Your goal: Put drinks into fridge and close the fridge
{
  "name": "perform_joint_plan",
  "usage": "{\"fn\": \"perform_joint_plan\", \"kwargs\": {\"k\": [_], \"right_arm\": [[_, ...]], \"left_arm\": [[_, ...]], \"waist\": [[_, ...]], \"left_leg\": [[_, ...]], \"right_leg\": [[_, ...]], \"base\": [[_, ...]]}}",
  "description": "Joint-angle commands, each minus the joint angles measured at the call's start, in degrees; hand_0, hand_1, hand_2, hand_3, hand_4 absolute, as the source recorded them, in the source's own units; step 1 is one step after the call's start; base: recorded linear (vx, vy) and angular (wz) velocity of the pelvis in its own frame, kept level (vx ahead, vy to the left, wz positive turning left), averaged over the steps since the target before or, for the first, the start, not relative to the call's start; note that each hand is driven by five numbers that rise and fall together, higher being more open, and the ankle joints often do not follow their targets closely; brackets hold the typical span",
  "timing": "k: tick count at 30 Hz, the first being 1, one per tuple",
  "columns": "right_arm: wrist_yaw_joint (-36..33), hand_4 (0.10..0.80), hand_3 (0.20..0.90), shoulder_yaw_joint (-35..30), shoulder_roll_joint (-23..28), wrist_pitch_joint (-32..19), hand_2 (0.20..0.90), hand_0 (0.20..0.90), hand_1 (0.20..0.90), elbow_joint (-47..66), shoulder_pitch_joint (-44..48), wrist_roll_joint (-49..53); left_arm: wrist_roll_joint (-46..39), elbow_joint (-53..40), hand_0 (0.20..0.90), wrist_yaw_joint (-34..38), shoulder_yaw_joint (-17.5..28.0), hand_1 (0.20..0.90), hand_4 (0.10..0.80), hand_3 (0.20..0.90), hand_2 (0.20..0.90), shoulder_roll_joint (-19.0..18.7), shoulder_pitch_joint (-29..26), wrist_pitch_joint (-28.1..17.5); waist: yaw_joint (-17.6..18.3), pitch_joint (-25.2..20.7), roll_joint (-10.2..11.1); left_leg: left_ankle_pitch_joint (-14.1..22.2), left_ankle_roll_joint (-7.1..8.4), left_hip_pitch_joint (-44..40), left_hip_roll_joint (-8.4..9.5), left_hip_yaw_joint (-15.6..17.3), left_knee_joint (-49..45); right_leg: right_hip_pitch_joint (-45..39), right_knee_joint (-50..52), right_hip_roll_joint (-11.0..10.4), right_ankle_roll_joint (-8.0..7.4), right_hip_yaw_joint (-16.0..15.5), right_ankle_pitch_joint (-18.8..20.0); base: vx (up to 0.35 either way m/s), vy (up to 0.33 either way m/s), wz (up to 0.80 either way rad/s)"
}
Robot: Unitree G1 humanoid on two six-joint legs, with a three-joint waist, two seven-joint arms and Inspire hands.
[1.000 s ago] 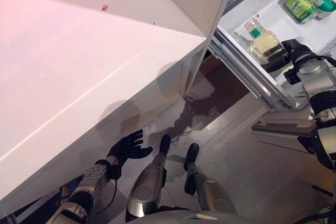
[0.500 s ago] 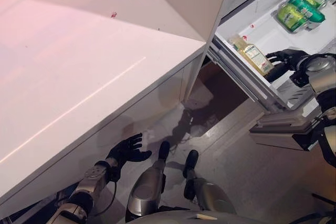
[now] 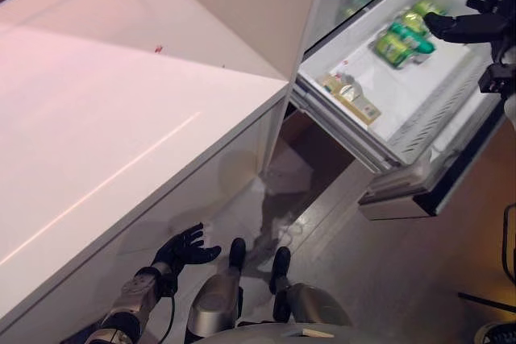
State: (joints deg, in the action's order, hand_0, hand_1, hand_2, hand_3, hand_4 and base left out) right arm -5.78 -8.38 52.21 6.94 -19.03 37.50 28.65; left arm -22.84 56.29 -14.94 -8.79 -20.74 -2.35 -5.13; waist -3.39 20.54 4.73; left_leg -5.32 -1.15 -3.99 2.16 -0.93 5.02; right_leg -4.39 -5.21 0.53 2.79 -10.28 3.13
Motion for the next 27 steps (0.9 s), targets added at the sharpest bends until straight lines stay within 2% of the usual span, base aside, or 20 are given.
{"fn": "perform_joint_plan", "kwargs": {"k": [1, 6, 12, 15, 18, 21, 27], "right_arm": [[-5.9, 0.800, 0.900, -2.9, 0.7, -7.2, 0.900, 0.900, 0.900, 1.2, -5.0, 7.1], [-9.7, 0.800, 0.900, -6.3, -4.7, -10.6, 0.900, 0.900, 0.900, -1.9, -8.5, 12.2], [-12.4, 0.800, 0.900, -5.8, -10.0, -14.7, 0.900, 0.900, 0.900, -2.5, -10.0, 14.7], [-13.6, 0.800, 0.900, -5.4, -11.7, -16.7, 0.900, 0.900, 0.900, -3.5, -9.8, 15.4], [-15.1, 0.800, 0.900, -4.6, -11.4, -18.1, 0.900, 0.900, 0.900, -5.5, -6.4, 18.0], [-14.4, 0.800, 0.900, -3.2, -10.7, -17.7, 0.900, 0.900, 0.900, -7.6, -2.9, 19.2], [-12.2, 0.800, 0.900, -1.4, -10.8, -17.4, 0.900, 0.900, 0.900, -9.6, -0.9, 21.8]], "left_arm": [[1.6, 3.8, 0.900, 0.0, -2.4, 0.900, 0.800, 0.900, 0.900, 2.2, 3.4, -1.7], [1.9, 4.9, 0.900, -0.4, -3.8, 0.900, 0.800, 0.900, 0.900, 3.5, 4.0, -2.2], [3.8, 5.2, 0.900, -1.2, -5.6, 0.900, 0.800, 0.900, 0.900, 3.7, 4.8, -2.2], [4.1, 4.8, 0.900, -1.0, -6.9, 0.900, 0.800, 0.900, 0.900, 3.2, 3.7, -2.4], [2.5, 2.7, 0.900, 0.5, -8.2, 0.900, 0.800, 0.900, 0.900, 2.5, 0.2, -1.9], [0.5, 0.6, 0.900, 2.6, -8.5, 0.900, 0.800, 0.900, 0.900, 2.7, -1.6, -1.5], [-0.2, -1.0, 0.900, 4.3, -8.0, 0.900, 0.800, 0.900, 0.900, 3.2, -1.7, -2.0]], "waist": [[2.2, -12.8, -1.3], [2.6, -14.0, -1.7], [1.9, -12.7, -2.2], [1.4, -9.6, -2.5], [0.9, -4.2, -3.0], [0.5, -0.9, -3.6], [-0.1, 2.3, -4.4]], "left_leg": [[8.0, 1.03, -1.5, -0.47, 5.8, -3.4], [10.2, 0.03, -2.9, 0.49, 6.2, -5.8], [13.2, -1.82, -1.3, 2.10, 4.7, -12.6], [15.3, -3.09, 2.3, 2.70, 3.8, -18.3], [17.0, -4.51, 8.9, 3.19, 3.8, -24.9], [18.3, -5.13, 14.5, 3.77, 4.0, -30.4], [20.3, -5.61, 20.8, 4.25, 4.3, -37.5]], "right_leg": [[0.0, 6.2, -2.0, -5.13, 1.3, -4.9], [-1.6, 6.0, -2.7, -5.39, 3.0, -4.8], [-0.7, 10.7, -3.9, -5.09, 4.9, -6.3], [3.1, 17.1, -5.1, -4.75, 4.7, -8.1], [9.6, 24.2, -6.1, -4.07, 4.1, -9.4], [14.8, 29.5, -6.6, -3.19, 4.1, -10.5], [21.0, 36.6, -6.8, -2.03, 4.1, -12.4]], "base": [[0.061, 0.071, -0.29], [0.088, 0.060, -0.29], [0.082, 0.028, -0.19], [-0.061, -0.009, 0.02], [-0.303, -0.001, 0.07], [-0.221, 0.004, 0.14], [-0.064, 0.023, 0.05]]}}
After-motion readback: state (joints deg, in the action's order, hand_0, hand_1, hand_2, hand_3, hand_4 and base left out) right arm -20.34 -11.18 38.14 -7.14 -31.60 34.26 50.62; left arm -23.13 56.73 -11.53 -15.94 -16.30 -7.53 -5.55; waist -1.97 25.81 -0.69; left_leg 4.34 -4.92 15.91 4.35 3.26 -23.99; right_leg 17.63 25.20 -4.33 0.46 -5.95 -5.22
